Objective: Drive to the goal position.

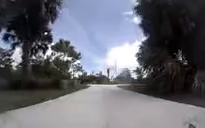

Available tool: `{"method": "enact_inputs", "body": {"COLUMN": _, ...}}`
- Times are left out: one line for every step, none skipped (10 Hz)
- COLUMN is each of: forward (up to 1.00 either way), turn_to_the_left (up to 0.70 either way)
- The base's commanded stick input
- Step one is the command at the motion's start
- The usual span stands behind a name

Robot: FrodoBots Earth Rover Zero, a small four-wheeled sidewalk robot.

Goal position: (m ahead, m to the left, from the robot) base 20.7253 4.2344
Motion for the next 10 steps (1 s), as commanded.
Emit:
{"method": "enact_inputs", "body": {"forward": 0.85, "turn_to_the_left": 0.00}}
{"method": "enact_inputs", "body": {"forward": 0.85, "turn_to_the_left": 0.00}}
{"method": "enact_inputs", "body": {"forward": 0.85, "turn_to_the_left": 0.00}}
{"method": "enact_inputs", "body": {"forward": 0.85, "turn_to_the_left": 0.00}}
{"method": "enact_inputs", "body": {"forward": 0.85, "turn_to_the_left": 0.00}}
{"method": "enact_inputs", "body": {"forward": 0.85, "turn_to_the_left": 0.00}}
{"method": "enact_inputs", "body": {"forward": 0.85, "turn_to_the_left": 0.00}}
{"method": "enact_inputs", "body": {"forward": 0.85, "turn_to_the_left": 0.00}}
{"method": "enact_inputs", "body": {"forward": 0.85, "turn_to_the_left": 0.00}}
{"method": "enact_inputs", "body": {"forward": 0.85, "turn_to_the_left": 0.00}}
